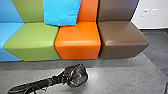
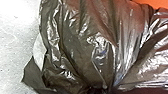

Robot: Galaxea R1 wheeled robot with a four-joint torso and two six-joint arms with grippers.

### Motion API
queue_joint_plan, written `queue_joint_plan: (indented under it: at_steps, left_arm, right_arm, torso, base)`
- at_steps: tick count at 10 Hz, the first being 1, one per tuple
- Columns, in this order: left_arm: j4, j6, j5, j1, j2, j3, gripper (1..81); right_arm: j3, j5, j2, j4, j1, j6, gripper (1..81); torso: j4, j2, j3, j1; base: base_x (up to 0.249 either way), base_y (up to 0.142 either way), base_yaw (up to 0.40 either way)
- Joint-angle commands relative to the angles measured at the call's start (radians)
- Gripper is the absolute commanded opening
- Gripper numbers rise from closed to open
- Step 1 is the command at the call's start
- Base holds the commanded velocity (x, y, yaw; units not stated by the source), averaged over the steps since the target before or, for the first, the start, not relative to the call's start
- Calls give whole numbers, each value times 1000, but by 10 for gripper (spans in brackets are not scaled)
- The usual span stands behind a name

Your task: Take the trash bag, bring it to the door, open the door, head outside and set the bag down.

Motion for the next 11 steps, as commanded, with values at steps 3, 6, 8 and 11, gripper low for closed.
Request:
queue_joint_plan:
  at_steps: [3, 6, 8, 11]
  left_arm:
    - [-37, 0, 105, -101, -169, 198, 10]
    - [-32, 10, 217, -80, -258, 282, 10]
    - [-20, 27, 224, -26, -324, 378, 10]
    - [-12, 69, 295, 75, -388, 421, 10]
  right_arm:
    - [-11, -32, -38, -11, 1, -3, 811]
    - [-55, -1, -10, -33, -54, -4, 811]
    - [-93, 13, 19, -60, -102, -4, 811]
    - [-179, 68, 69, -108, -210, -6, 811]
  torso:
    - [0, 168, 169, -108]
    - [0, 270, 274, -175]
    - [0, 339, 344, -220]
    - [0, 441, 450, -287]
  base:
    - [0, 0, 0]
    - [0, 0, 0]
    - [0, 0, 0]
    - [0, 0, 0]
